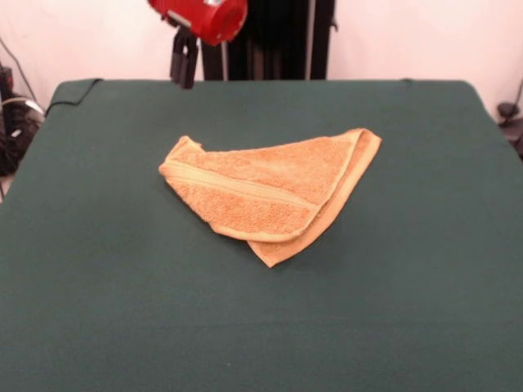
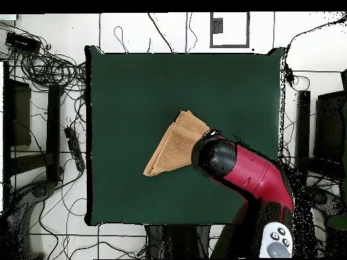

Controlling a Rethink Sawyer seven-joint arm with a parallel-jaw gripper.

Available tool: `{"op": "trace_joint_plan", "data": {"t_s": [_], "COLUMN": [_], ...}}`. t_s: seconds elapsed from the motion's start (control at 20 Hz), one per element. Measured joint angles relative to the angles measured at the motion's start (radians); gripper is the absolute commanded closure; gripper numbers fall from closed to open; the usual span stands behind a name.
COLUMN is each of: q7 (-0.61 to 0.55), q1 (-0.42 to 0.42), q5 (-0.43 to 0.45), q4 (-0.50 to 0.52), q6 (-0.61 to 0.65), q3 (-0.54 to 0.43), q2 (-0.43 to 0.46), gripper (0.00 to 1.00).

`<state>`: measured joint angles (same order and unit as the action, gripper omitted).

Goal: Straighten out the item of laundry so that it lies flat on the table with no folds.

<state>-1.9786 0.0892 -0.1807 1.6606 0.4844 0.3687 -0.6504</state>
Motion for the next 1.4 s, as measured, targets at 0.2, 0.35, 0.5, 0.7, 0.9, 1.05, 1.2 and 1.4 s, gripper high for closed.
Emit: {"op": "trace_joint_plan", "data": {"t_s": [0.2,0.35,0.5,0.7,0.9,1.05,1.2,1.4], "q7": [0.000,0.000,0.000,0.000,0.000,0.000,0.000,0.000], "q1": [0.010,0.022,0.027,0.028,0.028,0.028,0.028,0.028], "q5": [0.000,0.000,0.000,0.000,-0.001,-0.003,-0.005,-0.015], "q4": [-0.042,-0.081,-0.113,-0.176,-0.244,-0.288,-0.335,-0.391], "q6": [0.000,0.000,0.000,0.005,0.035,0.068,0.106,0.153], "q3": [-0.002,-0.005,-0.005,-0.005,-0.005,-0.005,-0.005,-0.005], "q2": [0.045,0.086,0.119,0.176,0.228,0.256,0.285,0.317], "gripper": [1.00,1.00,1.00,1.00,1.00,1.00,1.00,1.00]}}
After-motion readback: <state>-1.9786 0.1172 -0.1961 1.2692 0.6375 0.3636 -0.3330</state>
